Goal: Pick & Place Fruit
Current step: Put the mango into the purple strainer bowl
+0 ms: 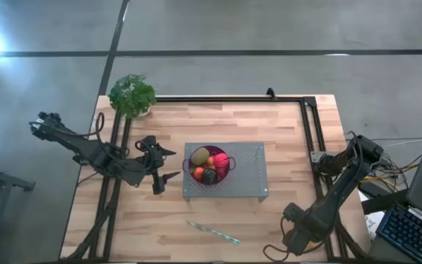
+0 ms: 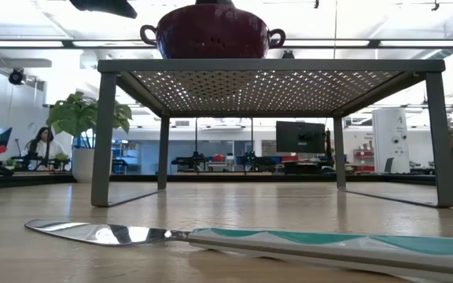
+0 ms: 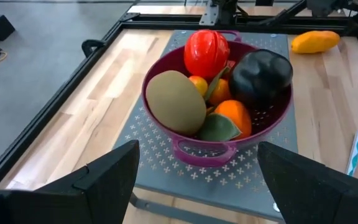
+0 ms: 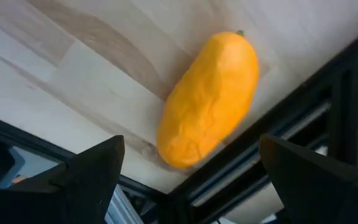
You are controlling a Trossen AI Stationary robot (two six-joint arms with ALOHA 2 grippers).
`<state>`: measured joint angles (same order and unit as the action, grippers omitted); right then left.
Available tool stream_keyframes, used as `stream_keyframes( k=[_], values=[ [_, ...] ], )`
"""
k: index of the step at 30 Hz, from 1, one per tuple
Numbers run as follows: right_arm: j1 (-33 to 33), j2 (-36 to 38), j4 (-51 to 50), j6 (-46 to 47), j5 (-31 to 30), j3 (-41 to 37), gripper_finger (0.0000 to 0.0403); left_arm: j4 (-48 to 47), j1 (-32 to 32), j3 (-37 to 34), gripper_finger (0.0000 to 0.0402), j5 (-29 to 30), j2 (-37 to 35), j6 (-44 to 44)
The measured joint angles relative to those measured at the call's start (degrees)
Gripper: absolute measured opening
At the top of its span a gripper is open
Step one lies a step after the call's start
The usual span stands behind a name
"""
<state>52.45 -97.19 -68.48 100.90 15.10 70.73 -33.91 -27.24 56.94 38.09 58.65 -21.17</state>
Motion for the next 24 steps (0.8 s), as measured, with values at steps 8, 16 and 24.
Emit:
stream_keyframes(
  k=[8,16,24],
  values=[
    [0.2,-1.1,3.7,0.4,0.0,-3.8,0.0349,0.4,-0.2,0.0,0.033,-0.7,0.0,-1.5],
    [1.8,-0.8,16.2,3.9,0.1,-10.9,0.0335,0.5,-0.3,0.0,0.033,-1.5,0.0,-2.0],
    [2.2,-0.8,20.1,3.8,0.0,-14.5,0.0311,1.0,-0.3,0.3,0.033,-1.5,-0.1,-2.0]
  ],
)
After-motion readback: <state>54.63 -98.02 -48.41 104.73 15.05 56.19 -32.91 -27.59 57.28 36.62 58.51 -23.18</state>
